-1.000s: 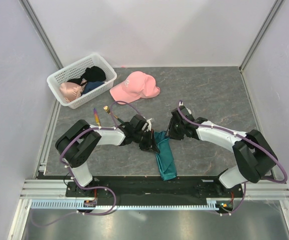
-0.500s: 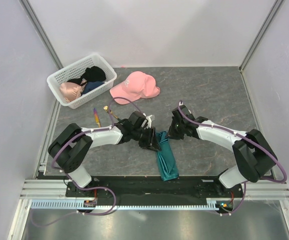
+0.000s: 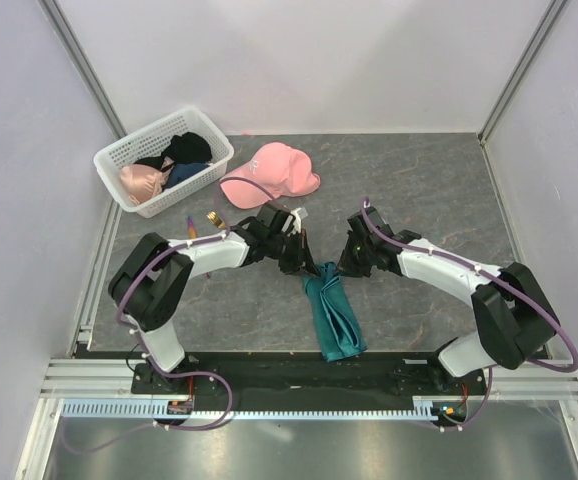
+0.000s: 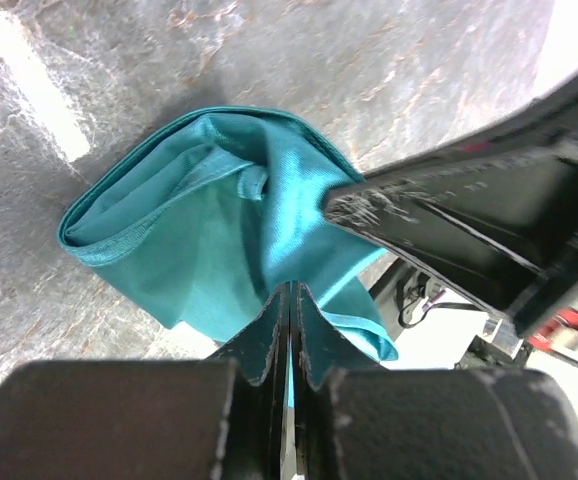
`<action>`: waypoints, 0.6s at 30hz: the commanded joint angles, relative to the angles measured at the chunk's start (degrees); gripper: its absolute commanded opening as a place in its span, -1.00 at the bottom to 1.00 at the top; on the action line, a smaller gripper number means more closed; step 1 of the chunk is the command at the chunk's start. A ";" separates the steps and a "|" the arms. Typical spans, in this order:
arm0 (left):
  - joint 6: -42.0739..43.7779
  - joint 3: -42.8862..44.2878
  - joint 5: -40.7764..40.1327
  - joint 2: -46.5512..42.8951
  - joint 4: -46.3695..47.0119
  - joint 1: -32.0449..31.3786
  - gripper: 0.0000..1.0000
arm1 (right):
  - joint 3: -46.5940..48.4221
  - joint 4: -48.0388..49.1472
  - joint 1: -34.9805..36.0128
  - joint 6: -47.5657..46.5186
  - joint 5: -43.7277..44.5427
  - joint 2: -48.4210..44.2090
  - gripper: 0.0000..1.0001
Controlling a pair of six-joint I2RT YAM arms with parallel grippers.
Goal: Fold the napkin into a case and place the utensils inside
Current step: Pick up the top corner of the smaller rectangle folded napkin from the center of the board.
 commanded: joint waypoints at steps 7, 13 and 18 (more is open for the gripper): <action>2.75 6.76 -0.87 7.17 -1.48 -0.36 -0.93 | 1.88 -0.65 -0.21 1.69 -0.25 -1.72 -1.00; 3.02 10.27 -1.40 11.04 -2.54 -0.45 -0.94 | 1.96 -0.30 -0.21 2.13 -0.52 -1.80 -1.00; 3.54 12.65 -1.31 14.11 -3.24 -0.63 -0.95 | 1.70 -0.04 -0.21 2.65 -1.22 -1.80 -1.00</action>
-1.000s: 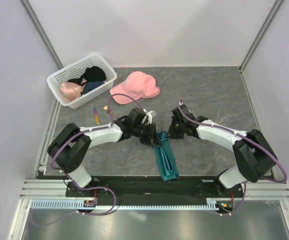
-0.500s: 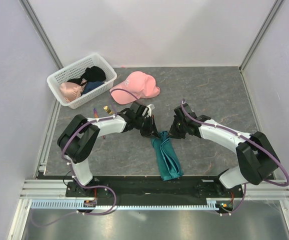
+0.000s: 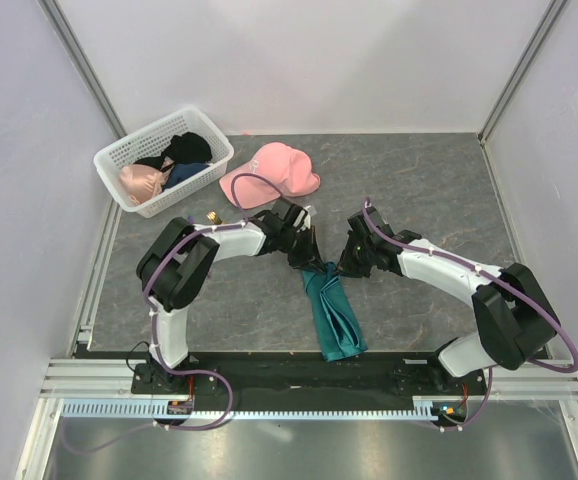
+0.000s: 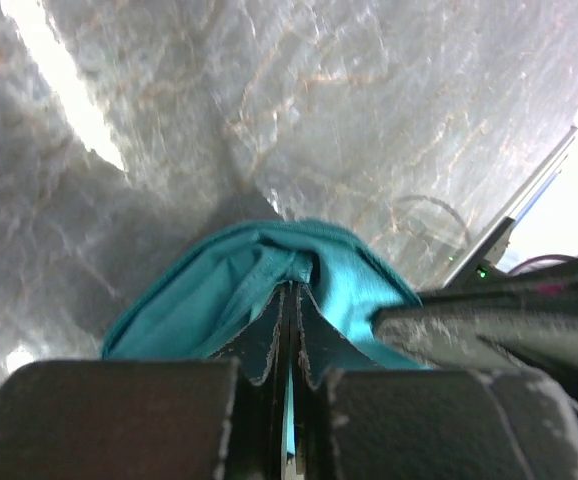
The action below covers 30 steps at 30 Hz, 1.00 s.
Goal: Fold the napkin into a case and place the utensils inside
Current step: Pick up the top corner of the smaller rectangle folded napkin from the center of the board.
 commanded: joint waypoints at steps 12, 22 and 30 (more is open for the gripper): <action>5.96 5.33 -2.46 -2.25 -4.46 -0.45 -0.82 | 0.47 1.37 0.32 5.85 -1.62 -1.26 -1.00; 13.87 0.93 -11.15 -12.12 -12.54 -1.07 -0.35 | 0.21 1.19 0.41 9.45 -2.67 -0.99 -1.00; 20.20 1.63 -19.59 -8.52 -13.43 -4.40 -0.41 | 0.21 0.67 0.32 11.65 -3.55 -0.55 -1.00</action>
